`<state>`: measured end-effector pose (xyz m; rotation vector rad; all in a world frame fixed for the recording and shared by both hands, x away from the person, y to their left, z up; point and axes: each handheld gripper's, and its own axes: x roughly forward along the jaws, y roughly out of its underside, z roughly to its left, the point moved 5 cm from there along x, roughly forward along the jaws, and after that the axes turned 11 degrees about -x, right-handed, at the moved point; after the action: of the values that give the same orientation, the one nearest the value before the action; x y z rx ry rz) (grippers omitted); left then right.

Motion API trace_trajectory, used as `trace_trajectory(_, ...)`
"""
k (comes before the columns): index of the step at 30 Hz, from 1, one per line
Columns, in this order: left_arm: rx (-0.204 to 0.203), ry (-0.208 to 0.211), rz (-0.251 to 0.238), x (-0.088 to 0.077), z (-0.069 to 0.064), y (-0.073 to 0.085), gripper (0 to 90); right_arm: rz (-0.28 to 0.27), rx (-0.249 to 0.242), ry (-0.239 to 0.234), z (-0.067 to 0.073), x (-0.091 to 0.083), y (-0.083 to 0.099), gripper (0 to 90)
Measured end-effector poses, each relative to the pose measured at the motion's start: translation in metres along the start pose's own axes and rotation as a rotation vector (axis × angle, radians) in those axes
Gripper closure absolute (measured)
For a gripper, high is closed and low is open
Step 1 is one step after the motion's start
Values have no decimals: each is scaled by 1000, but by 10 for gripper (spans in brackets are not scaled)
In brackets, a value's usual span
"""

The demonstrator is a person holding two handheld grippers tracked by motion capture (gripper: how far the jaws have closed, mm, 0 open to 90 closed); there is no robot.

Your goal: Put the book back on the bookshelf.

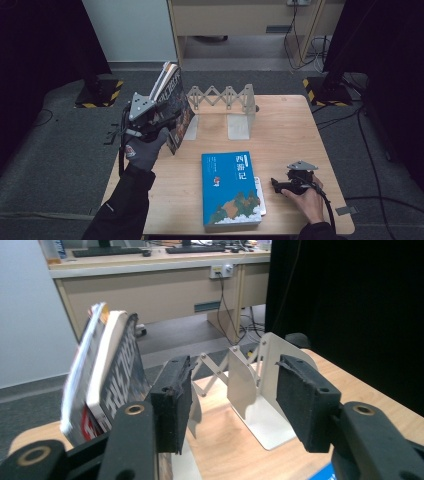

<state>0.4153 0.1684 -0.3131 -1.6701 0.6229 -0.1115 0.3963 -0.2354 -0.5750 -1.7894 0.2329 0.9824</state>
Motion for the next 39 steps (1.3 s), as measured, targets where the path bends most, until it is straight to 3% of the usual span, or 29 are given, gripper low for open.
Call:
trace_trajectory(7,22,35,59,-4,-1,31,445,-3,13,8,0,-1,0,33)
trace_trajectory(13,14,43,120,-4,1,60,432,7,15,0,0,-6,-3,223)
trace_trajectory(15,4,47,141,-3,3,71,425,7,29,-6,0,-8,-5,243)
trace_trajectory(18,-20,50,172,0,7,89,414,-30,43,-3,0,-13,-10,249)
trace_trajectory(22,-68,64,209,7,14,109,395,-87,28,-4,2,-20,-19,262)
trace_trajectory(25,-81,59,238,12,18,121,381,-125,14,-6,6,-25,-27,270)
trace_trajectory(34,-78,38,275,23,24,150,357,-167,18,-103,26,-34,-45,288)
trace_trajectory(37,-116,46,296,27,25,159,340,-176,19,-120,31,-36,-49,278)
trace_trajectory(39,-120,49,313,31,26,165,338,-179,19,-134,33,-36,-50,277)
